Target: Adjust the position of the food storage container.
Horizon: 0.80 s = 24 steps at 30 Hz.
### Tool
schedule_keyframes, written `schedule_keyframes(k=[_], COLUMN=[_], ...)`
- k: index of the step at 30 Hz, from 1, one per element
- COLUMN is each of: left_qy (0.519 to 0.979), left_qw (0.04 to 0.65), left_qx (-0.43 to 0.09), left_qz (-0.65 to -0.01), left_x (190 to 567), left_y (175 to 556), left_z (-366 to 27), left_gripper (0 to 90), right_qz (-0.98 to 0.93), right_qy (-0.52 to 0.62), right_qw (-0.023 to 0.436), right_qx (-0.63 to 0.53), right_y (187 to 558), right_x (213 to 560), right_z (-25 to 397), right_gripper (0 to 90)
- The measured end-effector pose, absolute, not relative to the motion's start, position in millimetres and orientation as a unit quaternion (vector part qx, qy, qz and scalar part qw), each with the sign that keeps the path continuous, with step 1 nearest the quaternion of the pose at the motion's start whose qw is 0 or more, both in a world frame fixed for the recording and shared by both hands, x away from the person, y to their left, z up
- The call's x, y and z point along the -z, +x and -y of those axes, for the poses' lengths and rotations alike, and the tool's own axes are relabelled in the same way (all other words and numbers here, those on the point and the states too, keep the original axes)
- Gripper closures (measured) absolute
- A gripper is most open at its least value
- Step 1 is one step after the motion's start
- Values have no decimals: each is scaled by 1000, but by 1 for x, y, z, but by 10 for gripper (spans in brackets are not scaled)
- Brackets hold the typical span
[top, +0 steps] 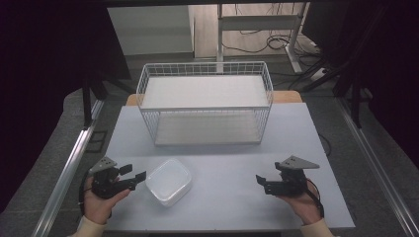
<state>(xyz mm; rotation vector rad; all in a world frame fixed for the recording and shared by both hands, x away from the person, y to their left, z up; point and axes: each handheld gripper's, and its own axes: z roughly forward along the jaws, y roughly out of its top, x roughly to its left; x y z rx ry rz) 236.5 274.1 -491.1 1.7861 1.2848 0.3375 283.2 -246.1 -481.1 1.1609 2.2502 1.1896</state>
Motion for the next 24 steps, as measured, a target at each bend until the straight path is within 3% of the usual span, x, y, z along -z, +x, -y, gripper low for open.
schedule_keyframes(k=[9,24], left_qy=[705,720], left_qw=[467,457], left_qx=[-121,-121], left_qz=[-521,-507], left_x=[482,478], left_y=[236,242], left_z=[-276,-273], left_gripper=[300,299], right_qz=[-779,-770], right_qy=[425,437], right_qw=[170,163], right_qx=[-429,-434], right_y=[278,270], right_x=[479,473], right_z=[255,260], right_gripper=[174,213])
